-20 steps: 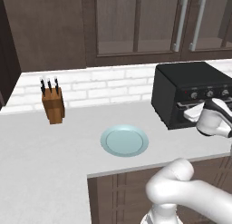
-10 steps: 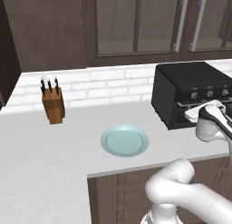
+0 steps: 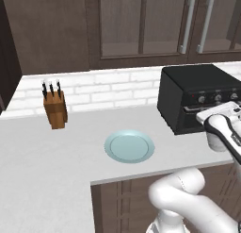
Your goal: Pick up the kebab skewer and baguette bread, and place them inside the toaster oven. Close the toaster oven door and start by setting the timer.
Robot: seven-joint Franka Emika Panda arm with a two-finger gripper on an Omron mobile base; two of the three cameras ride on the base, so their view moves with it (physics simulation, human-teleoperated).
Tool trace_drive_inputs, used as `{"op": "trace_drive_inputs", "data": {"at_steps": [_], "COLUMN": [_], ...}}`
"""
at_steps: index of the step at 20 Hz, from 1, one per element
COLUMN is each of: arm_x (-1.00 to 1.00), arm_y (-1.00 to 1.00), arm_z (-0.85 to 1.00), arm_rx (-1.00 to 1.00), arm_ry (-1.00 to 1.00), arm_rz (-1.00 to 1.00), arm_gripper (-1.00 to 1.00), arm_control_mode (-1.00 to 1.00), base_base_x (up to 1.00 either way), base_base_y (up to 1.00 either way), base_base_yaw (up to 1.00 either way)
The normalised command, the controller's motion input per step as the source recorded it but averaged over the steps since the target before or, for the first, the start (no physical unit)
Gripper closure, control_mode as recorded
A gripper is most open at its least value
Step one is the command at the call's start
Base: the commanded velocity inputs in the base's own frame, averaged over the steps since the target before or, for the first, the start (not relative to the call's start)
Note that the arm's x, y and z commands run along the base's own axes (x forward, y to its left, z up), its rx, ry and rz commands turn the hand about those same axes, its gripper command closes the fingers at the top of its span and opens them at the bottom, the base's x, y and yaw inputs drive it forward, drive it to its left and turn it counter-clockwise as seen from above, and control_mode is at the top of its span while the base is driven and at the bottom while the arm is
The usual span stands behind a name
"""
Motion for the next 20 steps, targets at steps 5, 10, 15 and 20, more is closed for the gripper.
{"op": "trace_drive_inputs", "data": {"at_steps": [5,10,15,20], "arm_x": [-0.23,0.15,0.30,0.25], "arm_y": [0.00,0.00,0.07,0.10], "arm_z": [0.13,0.00,-0.08,-0.15], "arm_rx": [0.05,0.02,0.03,0.03], "arm_ry": [0.00,0.00,0.00,0.00], "arm_rz": [0.00,0.00,0.00,0.00], "arm_gripper": [-1.00,-1.00,-1.00,-1.00], "arm_control_mode": [-1.00,-1.00,-1.00,-1.00], "base_base_x": [0.00,0.00,0.00,0.00], "base_base_y": [0.00,0.00,0.00,0.00], "base_base_yaw": [0.00,0.00,0.00,0.00]}}
